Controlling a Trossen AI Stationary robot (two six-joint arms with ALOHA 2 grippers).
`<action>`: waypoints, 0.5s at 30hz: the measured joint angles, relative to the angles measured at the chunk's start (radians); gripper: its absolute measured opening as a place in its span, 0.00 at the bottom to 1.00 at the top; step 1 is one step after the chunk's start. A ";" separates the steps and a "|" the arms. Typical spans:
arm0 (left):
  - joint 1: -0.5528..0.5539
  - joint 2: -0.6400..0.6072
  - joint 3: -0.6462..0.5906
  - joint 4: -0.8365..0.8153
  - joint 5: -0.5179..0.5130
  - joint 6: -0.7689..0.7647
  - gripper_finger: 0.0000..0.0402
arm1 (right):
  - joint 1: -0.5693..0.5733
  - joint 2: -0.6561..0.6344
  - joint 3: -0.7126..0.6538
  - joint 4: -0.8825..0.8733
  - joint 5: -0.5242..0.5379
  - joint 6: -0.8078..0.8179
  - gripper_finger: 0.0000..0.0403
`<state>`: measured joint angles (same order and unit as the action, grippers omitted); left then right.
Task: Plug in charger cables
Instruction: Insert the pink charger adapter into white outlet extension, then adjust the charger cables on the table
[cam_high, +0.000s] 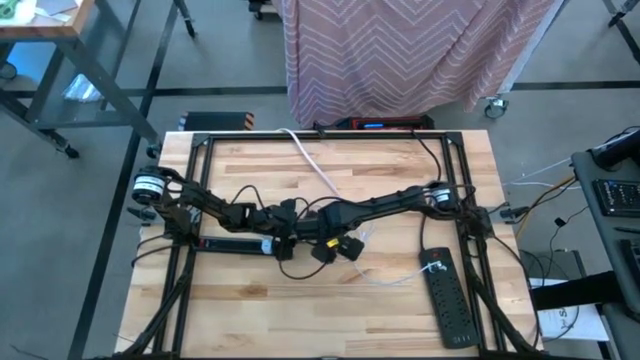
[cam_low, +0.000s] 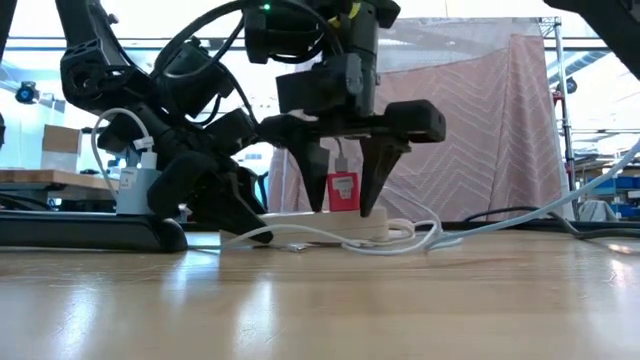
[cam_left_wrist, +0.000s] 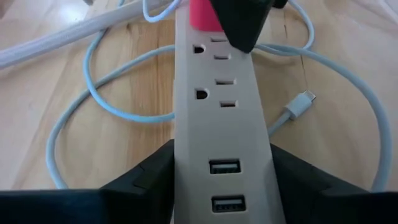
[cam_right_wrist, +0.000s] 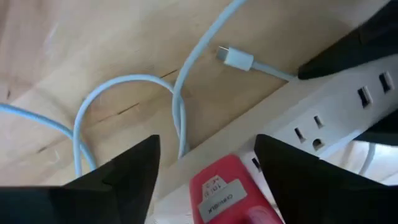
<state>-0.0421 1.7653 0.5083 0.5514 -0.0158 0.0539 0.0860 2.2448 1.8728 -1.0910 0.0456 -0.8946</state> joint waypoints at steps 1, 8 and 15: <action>0.002 0.000 0.000 0.000 -0.003 0.002 0.45 | 0.000 -0.001 0.002 -0.006 0.000 0.013 0.65; 0.019 0.000 0.001 0.005 -0.012 -0.006 0.45 | 0.042 -0.031 0.083 -0.093 0.026 0.206 0.70; 0.027 -0.050 0.023 0.016 -0.027 -0.030 0.44 | 0.073 -0.171 0.168 -0.140 0.038 0.384 0.63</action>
<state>-0.0154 1.7149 0.5313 0.5671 -0.0426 0.0241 0.1589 2.0741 2.0411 -1.2305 0.0837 -0.5105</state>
